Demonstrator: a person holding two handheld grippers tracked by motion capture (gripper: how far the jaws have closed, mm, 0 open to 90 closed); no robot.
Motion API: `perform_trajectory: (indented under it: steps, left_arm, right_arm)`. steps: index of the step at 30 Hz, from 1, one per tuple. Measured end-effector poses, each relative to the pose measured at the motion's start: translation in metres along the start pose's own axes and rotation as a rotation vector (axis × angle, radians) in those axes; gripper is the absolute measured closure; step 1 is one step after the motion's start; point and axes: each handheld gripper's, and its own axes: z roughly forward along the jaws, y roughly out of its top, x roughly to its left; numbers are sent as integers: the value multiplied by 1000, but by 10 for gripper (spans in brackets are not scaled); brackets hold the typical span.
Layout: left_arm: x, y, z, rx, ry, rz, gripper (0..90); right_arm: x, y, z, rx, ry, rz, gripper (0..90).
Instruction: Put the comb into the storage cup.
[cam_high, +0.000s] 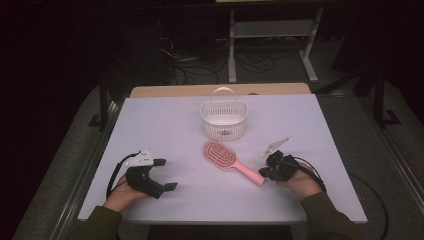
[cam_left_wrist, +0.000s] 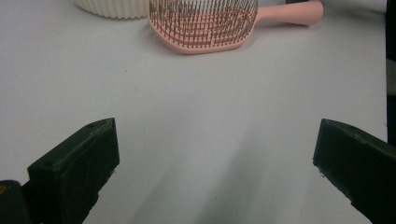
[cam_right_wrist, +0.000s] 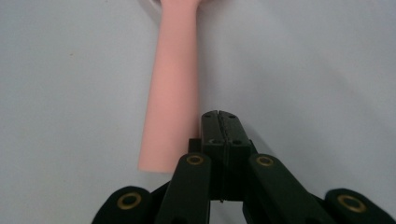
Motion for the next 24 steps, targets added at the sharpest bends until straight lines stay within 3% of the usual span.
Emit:
perform_trajectory:
  steps: [12, 17, 20, 23, 24]
  left_arm:
    - [0, 0, 1, 1, -2, 2, 2]
    - [0, 0, 1, 3, -3, 4, 2]
    - [0, 0, 1, 2, -3, 3, 2]
    - [0, 0, 1, 4, -2, 3, 2]
    - [0, 0, 1, 3, -2, 2, 2]
  right_arm:
    - [0, 1, -2, -8, 2, -4, 884]
    - [-2, 0, -10, -48, -8, 27, 789]
    - [-4, -3, -19, -103, -1, 75, 632]
    - [-5, -6, -22, -133, 3, 95, 568]
    - [-5, -8, -24, -153, 12, 106, 496]
